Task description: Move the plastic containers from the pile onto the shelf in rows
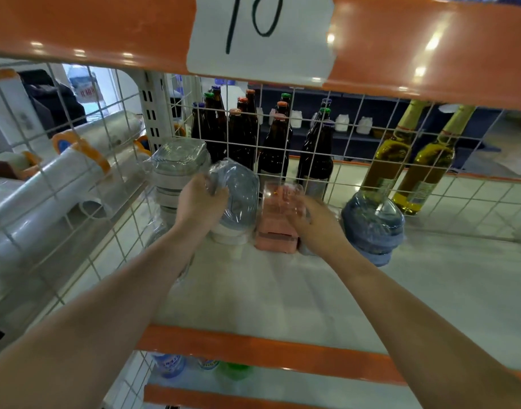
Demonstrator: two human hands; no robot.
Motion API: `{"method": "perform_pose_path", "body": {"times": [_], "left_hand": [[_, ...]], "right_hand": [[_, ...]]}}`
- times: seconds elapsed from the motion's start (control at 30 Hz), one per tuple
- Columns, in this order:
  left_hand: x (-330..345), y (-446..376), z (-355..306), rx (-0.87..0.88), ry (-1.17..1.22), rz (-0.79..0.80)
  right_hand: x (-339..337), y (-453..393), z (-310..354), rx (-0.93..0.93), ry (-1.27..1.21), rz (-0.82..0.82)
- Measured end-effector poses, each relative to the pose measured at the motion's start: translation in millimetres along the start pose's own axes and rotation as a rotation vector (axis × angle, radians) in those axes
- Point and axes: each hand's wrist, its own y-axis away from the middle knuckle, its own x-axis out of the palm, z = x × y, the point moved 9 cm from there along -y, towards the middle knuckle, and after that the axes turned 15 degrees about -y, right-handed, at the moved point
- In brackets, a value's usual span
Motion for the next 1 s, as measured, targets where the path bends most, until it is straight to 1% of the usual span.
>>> {"method": "perform_pose_path", "body": {"times": [0.07,0.13,0.2,0.27,0.33,0.43,0.53,0.7,0.8,0.9,1.0], "left_hand": [[4,3,-7,0.066,-0.105,-0.004],[11,6,-10,0.102,-0.117,-0.008],[17,6,-8,0.079,-0.073,-0.018],[22,2,-5,0.068,-0.062,-0.037],[31,-1,-3,0.092,-0.085,-0.021],[50,0,-2,0.168,-0.227,0.069],[59,3,-5,0.255,-0.401,0.100],[65,8,-7,0.398,-0.535,0.193],[64,8,-9,0.501,-0.683,0.184],[64,3,-12,0.514,-0.739,0.179],[69,-4,-5,0.473,-0.775,0.248]], "right_hand": [[12,-4,-3,0.015,0.056,0.116],[20,-6,-10,0.025,0.045,0.169],[19,-8,-14,0.002,0.038,0.152],[17,-11,-16,-0.046,0.097,0.144],[16,-13,-19,-0.072,0.146,0.140],[17,-15,-20,-0.084,0.104,0.153],[17,-17,-21,-0.092,0.117,0.161],[18,-19,-29,-0.048,0.093,0.174],[18,-19,-31,-0.037,0.083,0.186],[16,-18,-29,-0.033,0.094,0.192],[16,-17,-28,-0.041,0.097,0.194]]}}
